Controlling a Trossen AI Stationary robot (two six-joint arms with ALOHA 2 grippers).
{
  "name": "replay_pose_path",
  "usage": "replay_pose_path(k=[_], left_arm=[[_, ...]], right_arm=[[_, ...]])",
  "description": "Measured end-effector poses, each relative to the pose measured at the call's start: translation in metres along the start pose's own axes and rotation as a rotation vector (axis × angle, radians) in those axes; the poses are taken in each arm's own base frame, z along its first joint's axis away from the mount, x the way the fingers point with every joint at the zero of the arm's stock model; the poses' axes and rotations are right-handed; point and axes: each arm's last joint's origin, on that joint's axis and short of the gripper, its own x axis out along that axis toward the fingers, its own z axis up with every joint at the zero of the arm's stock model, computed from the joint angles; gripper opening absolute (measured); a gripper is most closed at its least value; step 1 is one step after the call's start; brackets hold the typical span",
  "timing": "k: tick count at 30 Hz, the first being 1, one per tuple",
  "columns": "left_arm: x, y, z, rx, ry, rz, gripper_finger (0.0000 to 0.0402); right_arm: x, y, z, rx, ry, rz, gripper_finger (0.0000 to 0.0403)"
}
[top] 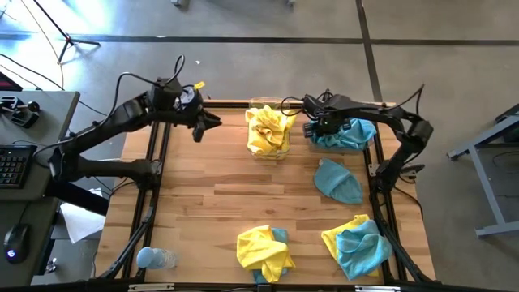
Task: Sort microfiber towel by color & place in baskets
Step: Put the blue towel into the right transparent bin
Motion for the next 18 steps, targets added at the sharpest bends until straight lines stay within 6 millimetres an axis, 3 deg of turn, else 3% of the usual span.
replay_pose_path(k=[5, 12, 18], left_arm=[[-0.002, 0.006, -0.002, -0.004, 0.027, 0.014, 0.0087], [-0.004, 0.010, -0.003, 0.000, 0.044, -0.015, 0.0087], [-0.004, 0.011, -0.003, 0.001, 0.043, -0.015, 0.0087]], right_arm=[[-0.008, -0.004, -0.002, 0.025, -0.003, 0.019, 0.0145], [-0.048, -0.024, -0.012, 0.064, -0.072, 0.097, 0.0204], [-0.084, -0.045, -0.023, 0.099, -0.171, 0.196, 0.0225]])
